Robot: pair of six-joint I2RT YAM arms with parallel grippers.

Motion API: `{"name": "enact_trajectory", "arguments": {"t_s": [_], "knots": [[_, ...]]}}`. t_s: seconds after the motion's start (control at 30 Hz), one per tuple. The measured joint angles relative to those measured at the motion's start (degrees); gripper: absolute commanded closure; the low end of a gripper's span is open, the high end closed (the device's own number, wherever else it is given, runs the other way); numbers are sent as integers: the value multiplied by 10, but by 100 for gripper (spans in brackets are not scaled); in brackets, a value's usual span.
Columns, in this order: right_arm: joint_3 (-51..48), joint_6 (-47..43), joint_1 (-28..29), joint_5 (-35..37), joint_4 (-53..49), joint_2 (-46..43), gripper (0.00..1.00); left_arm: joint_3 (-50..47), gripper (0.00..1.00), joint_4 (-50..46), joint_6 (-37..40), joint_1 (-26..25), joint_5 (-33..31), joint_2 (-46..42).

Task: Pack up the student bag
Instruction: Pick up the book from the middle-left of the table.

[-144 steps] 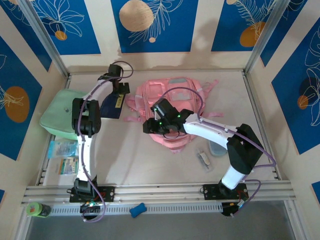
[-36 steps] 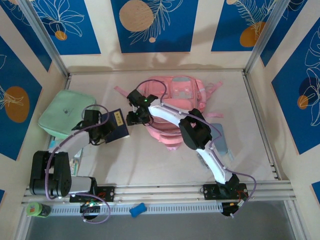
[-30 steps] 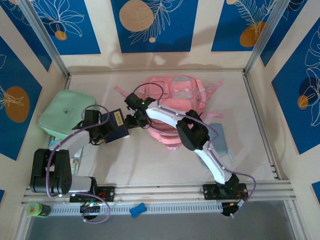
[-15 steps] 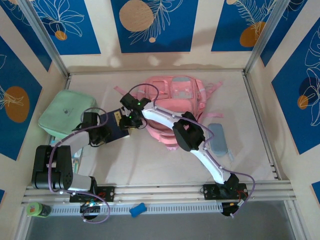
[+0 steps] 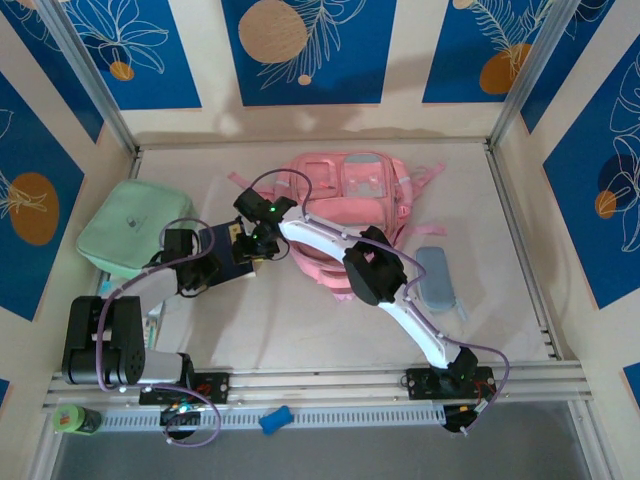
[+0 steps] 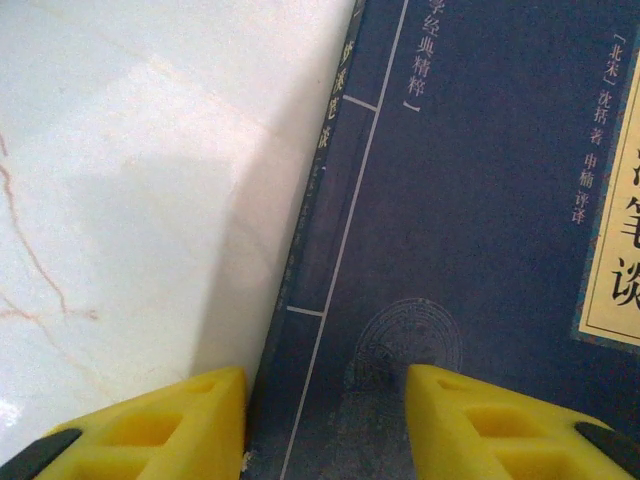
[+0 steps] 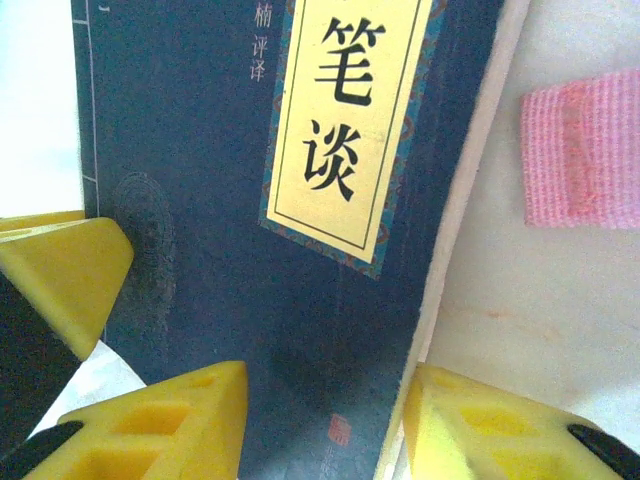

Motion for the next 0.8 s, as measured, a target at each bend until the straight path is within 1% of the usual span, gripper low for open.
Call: {"name": "enact_trajectory", "arguments": {"t_s": [0.47,0.8], "knots": [[1,28,-4,-11,-12,-2,68,-7,56,7,1,0,4,-6],[1,43,-6,-13,-21,-9,78,-11,56,12,1,0,3,-6]]}}
